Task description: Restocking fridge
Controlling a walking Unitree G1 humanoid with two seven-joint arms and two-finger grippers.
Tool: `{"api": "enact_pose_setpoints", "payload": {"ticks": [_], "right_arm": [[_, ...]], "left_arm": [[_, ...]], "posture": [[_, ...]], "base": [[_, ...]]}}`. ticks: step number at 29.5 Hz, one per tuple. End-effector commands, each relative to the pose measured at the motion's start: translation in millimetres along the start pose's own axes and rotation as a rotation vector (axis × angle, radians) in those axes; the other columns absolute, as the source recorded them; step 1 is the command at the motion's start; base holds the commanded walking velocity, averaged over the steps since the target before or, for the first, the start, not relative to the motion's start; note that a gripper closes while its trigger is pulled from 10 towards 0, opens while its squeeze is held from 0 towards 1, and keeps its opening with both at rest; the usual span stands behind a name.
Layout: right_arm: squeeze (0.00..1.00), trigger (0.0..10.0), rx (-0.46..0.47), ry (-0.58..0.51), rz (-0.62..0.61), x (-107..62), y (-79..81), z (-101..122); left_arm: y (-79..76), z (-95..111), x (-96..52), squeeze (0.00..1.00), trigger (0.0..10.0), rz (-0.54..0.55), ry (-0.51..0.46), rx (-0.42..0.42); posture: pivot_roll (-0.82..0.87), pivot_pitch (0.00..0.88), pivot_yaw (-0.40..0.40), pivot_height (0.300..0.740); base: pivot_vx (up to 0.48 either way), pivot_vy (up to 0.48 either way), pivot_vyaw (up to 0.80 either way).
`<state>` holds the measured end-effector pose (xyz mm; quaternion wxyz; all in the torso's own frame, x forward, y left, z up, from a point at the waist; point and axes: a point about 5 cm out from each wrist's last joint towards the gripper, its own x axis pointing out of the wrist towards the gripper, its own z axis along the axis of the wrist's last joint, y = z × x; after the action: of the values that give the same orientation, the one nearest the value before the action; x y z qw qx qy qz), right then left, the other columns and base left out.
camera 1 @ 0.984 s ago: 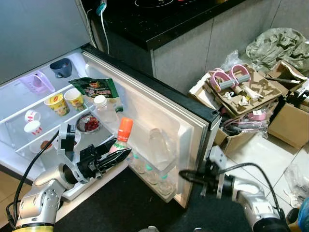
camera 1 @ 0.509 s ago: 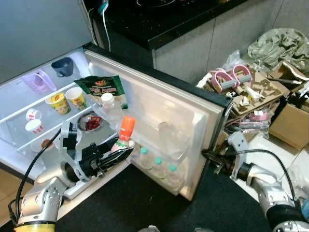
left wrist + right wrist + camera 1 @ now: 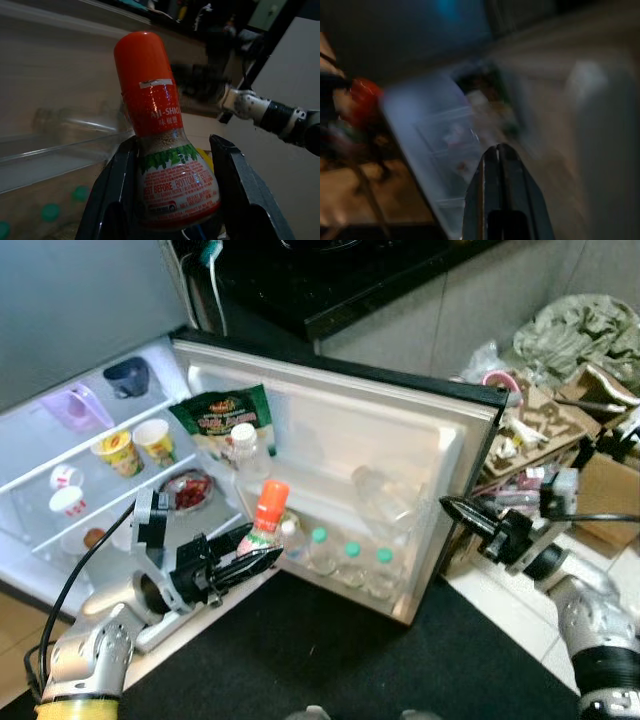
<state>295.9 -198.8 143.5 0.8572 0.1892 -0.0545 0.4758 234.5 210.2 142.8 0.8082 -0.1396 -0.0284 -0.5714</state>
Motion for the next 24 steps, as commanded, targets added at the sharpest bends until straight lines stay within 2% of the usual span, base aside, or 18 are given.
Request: {"api": "enact_pose_setpoints", "payload": {"ticks": [1,3,4,5,6,7,8,10,11,15,22,24], "right_arm": [[0.05,10.0,0.017,-0.049,0.044,17.3,6.2,8.4],[0.05,10.0,0.020,-0.064,0.047,23.2,6.9,11.4],[1.00,10.0,0.022,-0.067,0.020,37.5,4.4,13.4],[1.00,10.0,0.022,-0.067,0.020,37.5,4.4,13.4],[1.00,10.0,0.034,-0.073,0.028,51.5,5.8,16.0],[1.00,10.0,0.039,-0.099,0.096,75.0,17.0,26.8],[1.00,10.0,0.039,-0.099,0.096,75.0,17.0,26.8],[1.00,10.0,0.045,-0.115,0.126,91.6,24.5,38.7],[1.00,10.0,0.045,-0.115,0.126,91.6,24.5,38.7],[1.00,10.0,0.028,-0.072,0.105,120.6,29.9,47.9],[1.00,10.0,0.022,-0.007,0.093,132.7,31.0,43.3],[1.00,10.0,-0.001,0.076,0.151,131.2,37.1,38.0]], "left_arm": [[-4.2,-2.2,5.3,0.00,10.0,-0.045,-0.001,-0.004],[-4.8,-2.9,6.8,0.00,10.0,-0.054,0.001,-0.006],[-5.4,-4.4,12.4,0.00,10.0,-0.068,0.010,0.002],[-5.4,-4.4,12.4,0.00,10.0,-0.068,0.010,0.002],[-3.6,-5.3,20.5,0.00,10.0,-0.061,0.013,0.036],[3.5,-5.0,37.1,0.00,10.0,-0.017,0.022,0.115],[3.5,-5.0,37.1,0.00,10.0,-0.017,0.022,0.115],[7.6,0.9,48.7,0.00,10.0,0.013,-0.001,0.166],[7.6,0.9,48.7,0.00,10.0,0.013,-0.001,0.166],[10.8,7.5,60.2,0.00,10.0,0.041,0.017,0.269],[10.6,10.8,67.1,0.00,10.0,0.046,0.010,0.314],[14.6,12.8,68.2,0.00,10.0,0.090,0.027,0.373]], "posture": [[-0.12,0.090,0.039,0.740],[-0.12,0.090,0.039,0.740],[-0.12,0.091,0.037,0.740],[-0.12,0.091,0.037,0.740],[-0.12,0.090,0.036,0.740],[-0.11,0.091,0.035,0.740],[-0.11,0.091,0.035,0.740],[-0.11,0.096,0.033,0.740],[-0.11,0.096,0.033,0.740],[-0.12,0.104,0.031,0.740],[-0.12,0.105,0.028,0.740],[-0.12,0.107,0.023,0.740]], "base": [[0.000,0.000,0.00],[0.000,0.000,0.00],[0.000,0.000,0.00],[0.000,0.000,0.00],[0.000,0.000,0.00],[0.000,0.000,0.00],[0.000,0.000,0.00],[0.000,0.000,0.00],[0.000,0.000,0.00],[0.000,0.000,0.00],[0.000,0.000,0.00],[0.000,0.000,0.00]]}}
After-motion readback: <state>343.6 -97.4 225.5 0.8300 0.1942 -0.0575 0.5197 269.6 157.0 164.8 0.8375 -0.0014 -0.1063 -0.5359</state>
